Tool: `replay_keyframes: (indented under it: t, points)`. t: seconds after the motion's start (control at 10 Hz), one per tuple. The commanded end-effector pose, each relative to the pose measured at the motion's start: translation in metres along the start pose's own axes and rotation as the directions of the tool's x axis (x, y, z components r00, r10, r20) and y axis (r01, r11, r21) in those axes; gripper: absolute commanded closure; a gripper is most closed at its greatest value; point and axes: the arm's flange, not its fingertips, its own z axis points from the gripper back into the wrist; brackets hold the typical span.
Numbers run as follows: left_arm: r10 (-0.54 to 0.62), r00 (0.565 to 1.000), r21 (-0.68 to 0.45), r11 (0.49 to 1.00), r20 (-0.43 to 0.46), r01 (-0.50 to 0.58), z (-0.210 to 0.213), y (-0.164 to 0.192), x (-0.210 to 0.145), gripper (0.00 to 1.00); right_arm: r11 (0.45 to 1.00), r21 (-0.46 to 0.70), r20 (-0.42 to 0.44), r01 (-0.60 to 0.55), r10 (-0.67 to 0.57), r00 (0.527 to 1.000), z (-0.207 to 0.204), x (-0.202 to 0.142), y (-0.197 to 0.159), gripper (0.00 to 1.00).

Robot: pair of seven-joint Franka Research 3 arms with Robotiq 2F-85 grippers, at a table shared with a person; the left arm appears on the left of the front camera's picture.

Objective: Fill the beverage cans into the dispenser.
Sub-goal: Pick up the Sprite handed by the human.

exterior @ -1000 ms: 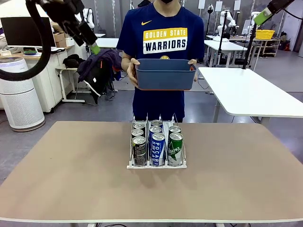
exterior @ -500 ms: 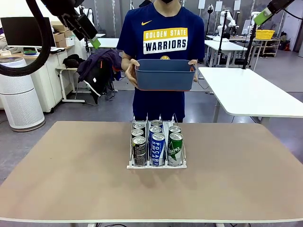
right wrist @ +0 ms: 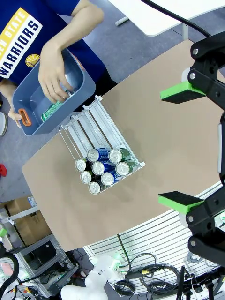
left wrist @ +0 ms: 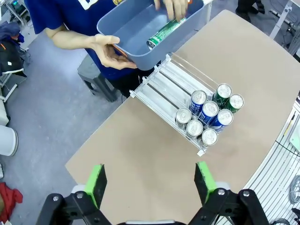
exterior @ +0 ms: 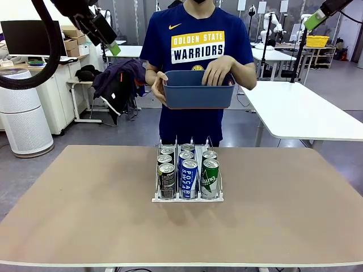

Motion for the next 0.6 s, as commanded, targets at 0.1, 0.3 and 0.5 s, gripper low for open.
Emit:
replay_keyframes:
  t: [0.1, 0.3, 0.5]
  points:
    - [-0.032, 0.998, -0.023, 0.999, 0.051, 0.033, 0.03, -0.005, 0.008, 0.0, 1.0, 0.001, -0.001, 0.0, 0.0, 1.0, -0.001, 0.0, 0.001, 0.0]
    - [-0.058, 0.994, -0.039, 0.997, 0.096, 0.062, 0.05, -0.008, 0.013, 0.0, 1.0, 0.001, -0.001, 0.0, 0.0, 1.0, -0.001, 0.0, 0.001, 0.0]
    - [-0.061, 0.993, -0.052, 0.996, 0.105, 0.067, 0.061, -0.003, 0.012, 0.0, 1.0, 0.001, -0.001, 0.0, 0.0, 1.0, -0.001, 0.0, 0.001, 0.0]
